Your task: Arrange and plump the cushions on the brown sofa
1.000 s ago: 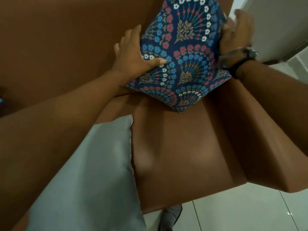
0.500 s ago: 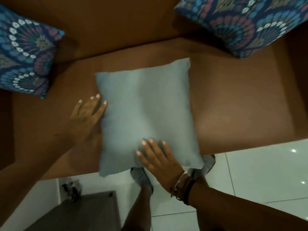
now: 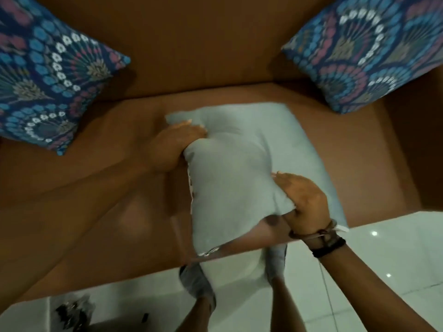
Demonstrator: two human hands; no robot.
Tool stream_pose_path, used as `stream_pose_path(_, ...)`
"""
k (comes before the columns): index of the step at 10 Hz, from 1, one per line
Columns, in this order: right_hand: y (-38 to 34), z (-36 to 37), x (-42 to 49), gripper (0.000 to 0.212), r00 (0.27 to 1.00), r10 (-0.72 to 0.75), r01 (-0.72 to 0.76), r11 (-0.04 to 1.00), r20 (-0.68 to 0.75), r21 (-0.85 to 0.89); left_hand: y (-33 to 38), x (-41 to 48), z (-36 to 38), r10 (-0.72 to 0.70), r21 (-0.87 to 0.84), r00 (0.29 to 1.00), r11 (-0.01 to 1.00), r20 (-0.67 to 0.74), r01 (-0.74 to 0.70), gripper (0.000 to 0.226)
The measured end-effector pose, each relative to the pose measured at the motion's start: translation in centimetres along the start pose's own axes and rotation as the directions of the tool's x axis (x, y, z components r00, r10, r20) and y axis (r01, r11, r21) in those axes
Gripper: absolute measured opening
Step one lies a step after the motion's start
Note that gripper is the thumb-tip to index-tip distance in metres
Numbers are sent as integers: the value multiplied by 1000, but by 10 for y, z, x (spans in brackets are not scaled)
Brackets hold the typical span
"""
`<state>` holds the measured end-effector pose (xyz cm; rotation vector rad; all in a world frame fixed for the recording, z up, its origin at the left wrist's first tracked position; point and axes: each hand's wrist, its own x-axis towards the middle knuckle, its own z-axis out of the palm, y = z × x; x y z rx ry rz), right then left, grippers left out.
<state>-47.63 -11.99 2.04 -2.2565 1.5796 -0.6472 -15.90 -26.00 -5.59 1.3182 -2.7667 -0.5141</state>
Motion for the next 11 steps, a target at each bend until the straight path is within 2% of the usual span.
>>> stream_pose_path(1,-1,-75,48,14,998,62,-64,974,17,216,8,-12,-49,-112,-271,982,960,-153,67,48)
stream_pose_path(2,3,-124,93,21,972,193,-220,950,137,222,26,-39,-110,-135,-352,945,936,-298,22,36)
stream_pose_path(3,-7,-129,138,36,981,130,-165,949,143,267,31,-41,-150,-242,-478,948,871,-207,119,35)
stream_pose_path(4,3,-101,175,8,990,54,-81,974,129,213,14,-21,-159,-316,-536,949,799,7,271,37)
stream_pose_path(5,27,-70,218,12,988,132,-146,964,74,223,-13,14,-170,-358,-425,932,837,51,344,26)
stream_pose_path(6,43,-54,267,11,980,192,-171,945,-49,278,-36,48,-191,-420,-383,906,848,-61,367,33)
stream_pose_path(7,48,-53,306,12,972,212,-175,944,-107,280,-47,66,-206,-452,-353,874,858,-176,373,46)
stream_pose_path(9,56,-44,337,19,949,314,-290,914,-41,282,-51,73,-209,-484,-313,845,858,-228,407,41)
stream_pose_path(10,59,-44,338,16,955,296,-277,919,-27,282,-50,74,-207,-487,-286,829,865,-274,413,31)
stream_pose_path(11,54,-54,332,17,939,341,-326,921,-38,214,-42,72,-213,-455,-189,816,890,-357,414,27)
